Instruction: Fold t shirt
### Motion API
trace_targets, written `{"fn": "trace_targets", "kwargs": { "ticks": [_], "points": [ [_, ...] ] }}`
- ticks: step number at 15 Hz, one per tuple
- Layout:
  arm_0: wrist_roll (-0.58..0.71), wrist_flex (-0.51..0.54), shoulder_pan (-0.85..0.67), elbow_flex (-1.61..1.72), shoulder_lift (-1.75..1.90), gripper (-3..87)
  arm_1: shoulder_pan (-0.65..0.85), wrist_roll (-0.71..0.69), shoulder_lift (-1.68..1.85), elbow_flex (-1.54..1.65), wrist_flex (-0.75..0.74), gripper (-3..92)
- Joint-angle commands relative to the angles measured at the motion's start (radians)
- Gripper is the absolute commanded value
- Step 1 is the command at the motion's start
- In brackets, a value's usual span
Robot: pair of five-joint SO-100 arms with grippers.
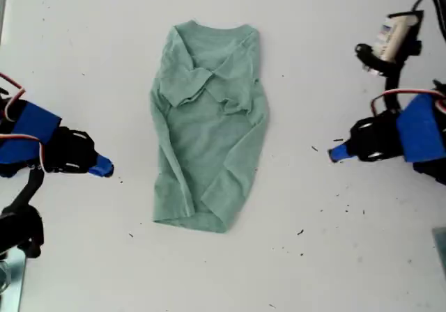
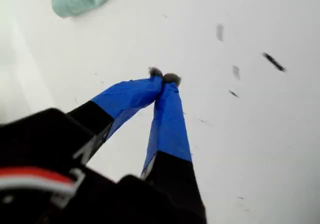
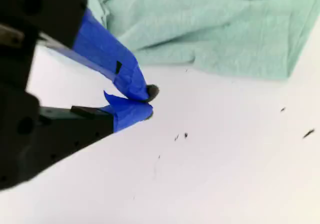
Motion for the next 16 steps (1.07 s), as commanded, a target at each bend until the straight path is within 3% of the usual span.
{"fn": "trace_targets", "kwargs": {
  "ticks": [1,3,4,7,12,16],
  "points": [
    [0.094,0.1,-0.009,-0.36,-0.23,1.2,-0.035,-0.084,-0.563,-0.637,-0.003,0.0],
    [0.176,0.213,0.008,-0.617,-0.417,26.5,-0.061,-0.178,-0.914,-1.124,0.146,29.2],
    [0.206,0.258,0.009,-0.713,-0.489,30.6,-0.074,-0.232,-1.052,-1.316,0.181,39.3],
    [0.229,0.282,0.002,-0.759,-0.614,32.6,-0.086,-0.198,-1.175,-1.382,0.169,37.1],
    [0.241,0.101,-0.021,-0.63,-0.804,33.5,-0.124,-0.104,-1.364,-1.39,0.121,35.0],
    [0.285,0.018,-0.032,-0.724,-1.071,31.9,-0.12,-0.095,-1.549,-1.434,0.095,32.9]
  ]
}}
